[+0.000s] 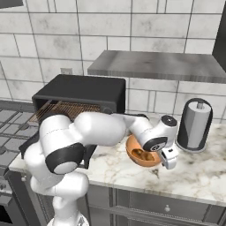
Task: Pick up the heated bread from the toaster oven and place it in the bowl. Then move the bread bowl to the dining counter.
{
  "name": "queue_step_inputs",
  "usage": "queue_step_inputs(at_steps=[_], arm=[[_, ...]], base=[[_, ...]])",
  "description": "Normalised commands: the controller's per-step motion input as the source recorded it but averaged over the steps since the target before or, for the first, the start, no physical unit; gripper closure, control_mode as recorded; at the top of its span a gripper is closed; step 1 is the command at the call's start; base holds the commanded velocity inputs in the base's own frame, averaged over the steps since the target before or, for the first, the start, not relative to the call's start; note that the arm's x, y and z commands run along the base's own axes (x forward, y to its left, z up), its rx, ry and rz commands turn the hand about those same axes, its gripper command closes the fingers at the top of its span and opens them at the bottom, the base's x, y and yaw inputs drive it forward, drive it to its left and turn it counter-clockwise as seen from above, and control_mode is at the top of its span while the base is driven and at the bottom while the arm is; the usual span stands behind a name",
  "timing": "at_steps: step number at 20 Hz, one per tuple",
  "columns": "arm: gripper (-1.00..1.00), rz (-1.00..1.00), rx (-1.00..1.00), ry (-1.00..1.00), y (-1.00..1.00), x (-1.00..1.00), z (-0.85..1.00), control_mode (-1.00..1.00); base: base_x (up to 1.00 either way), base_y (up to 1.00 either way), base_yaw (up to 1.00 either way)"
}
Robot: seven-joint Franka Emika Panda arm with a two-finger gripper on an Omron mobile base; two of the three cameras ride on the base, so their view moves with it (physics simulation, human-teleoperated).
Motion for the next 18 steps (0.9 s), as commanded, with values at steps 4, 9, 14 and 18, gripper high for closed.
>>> queue_step_inputs(at_steps=[4, 9, 14, 18], arm=[[-1.00, 0.02, 0.03, 0.00, 0.00, 0.20, -0.49, -1.00], [1.00, 0.01, 0.00, 0.00, 0.00, 0.14, -0.41, -1.00], [1.00, 0.00, 0.00, 0.00, 0.01, -0.01, 0.00, -1.00], [1.00, 0.00, 0.00, -0.11, 0.12, -0.24, 0.25, -1.00]], base=[[0.00, 0.00, 0.00], [0.00, 0.00, 0.00], [0.00, 0.00, 0.00], [0.00, 0.00, 0.00]])
